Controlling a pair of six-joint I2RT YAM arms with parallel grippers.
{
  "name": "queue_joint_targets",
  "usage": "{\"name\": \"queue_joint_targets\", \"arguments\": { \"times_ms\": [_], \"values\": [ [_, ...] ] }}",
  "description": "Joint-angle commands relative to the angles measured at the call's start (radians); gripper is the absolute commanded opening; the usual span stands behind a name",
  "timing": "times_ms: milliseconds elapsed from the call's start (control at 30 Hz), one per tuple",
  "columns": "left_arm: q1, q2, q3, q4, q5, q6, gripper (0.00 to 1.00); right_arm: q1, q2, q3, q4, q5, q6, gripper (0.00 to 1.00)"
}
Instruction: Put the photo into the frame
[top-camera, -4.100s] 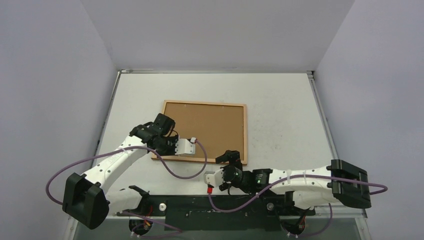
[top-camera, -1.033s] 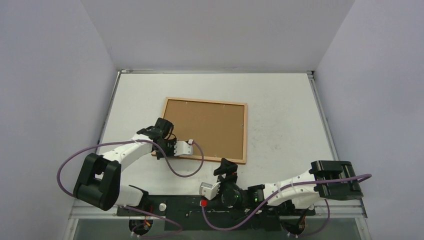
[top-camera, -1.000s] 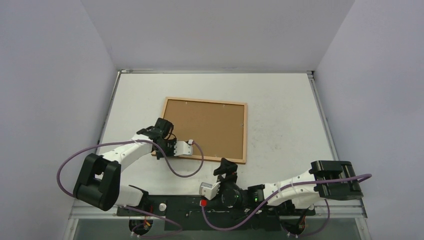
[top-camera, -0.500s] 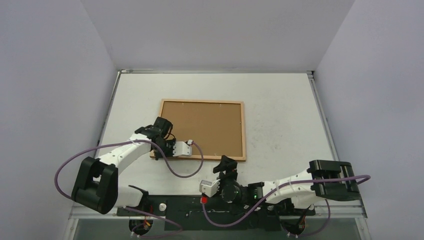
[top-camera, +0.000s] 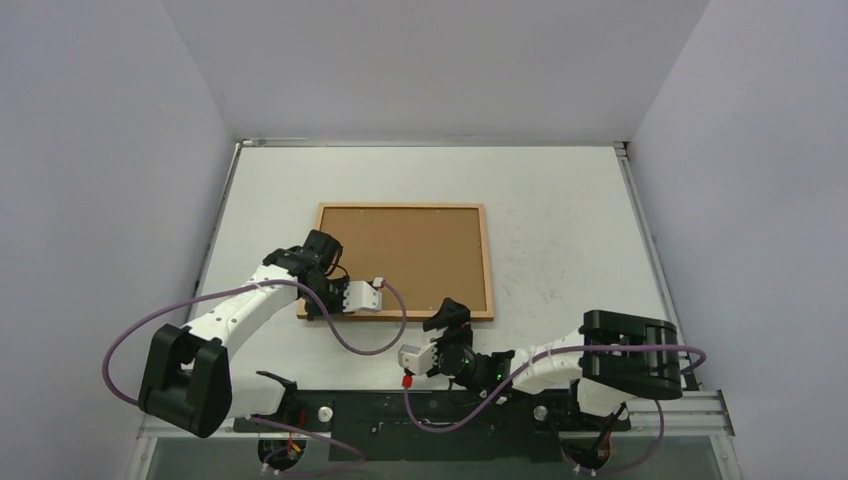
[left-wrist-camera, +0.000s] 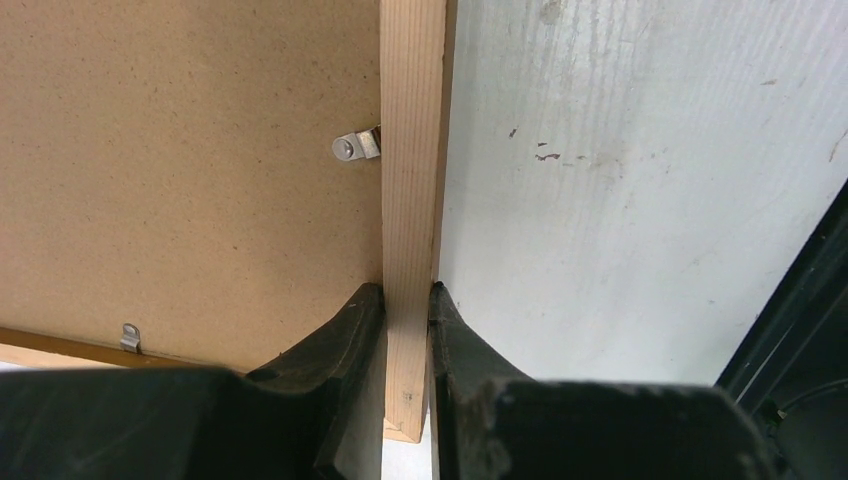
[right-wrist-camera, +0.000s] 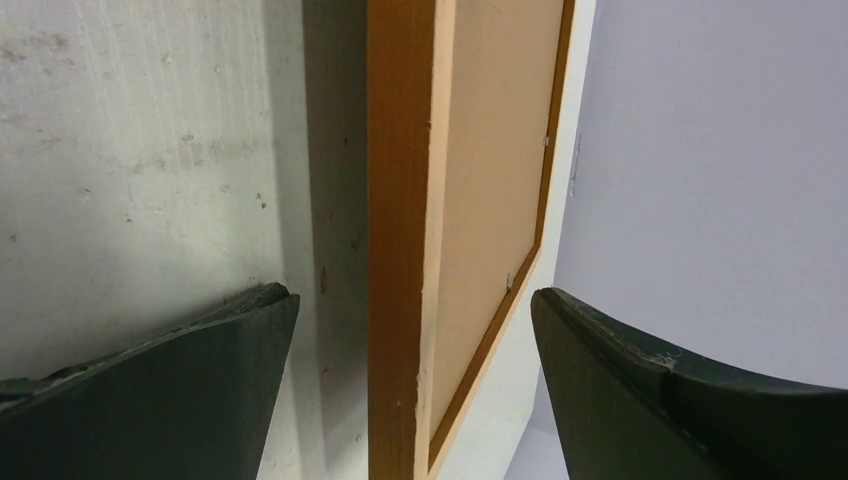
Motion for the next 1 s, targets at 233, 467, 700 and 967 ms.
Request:
{"name": "queue_joint_targets", "arguments": {
  "times_ms": [233,467,700,967],
  "values": [
    [0.005,-0.049,0.086,-0.049,0.023,0.021,0.0,-0.029,0.211,0.071,0.339,0.017,-0.149,0.9],
    [0.004,-0.051,0.087,-0.06,0.02,0.03,0.0,-0.059,0.283,0.129,0.372,0.029,-0.168,0.9],
    [0.004,-0.053,0.087,-0.063,0.014,0.035,0.0,-0.06,0.341,0.222,0.302,0.109,-0.141,0.91],
    [0.005,-0.051,0.083,-0.054,0.014,0.032,0.0,-0.047,0.34,0.207,0.3,0.137,-0.119,0.9]
  ]
}}
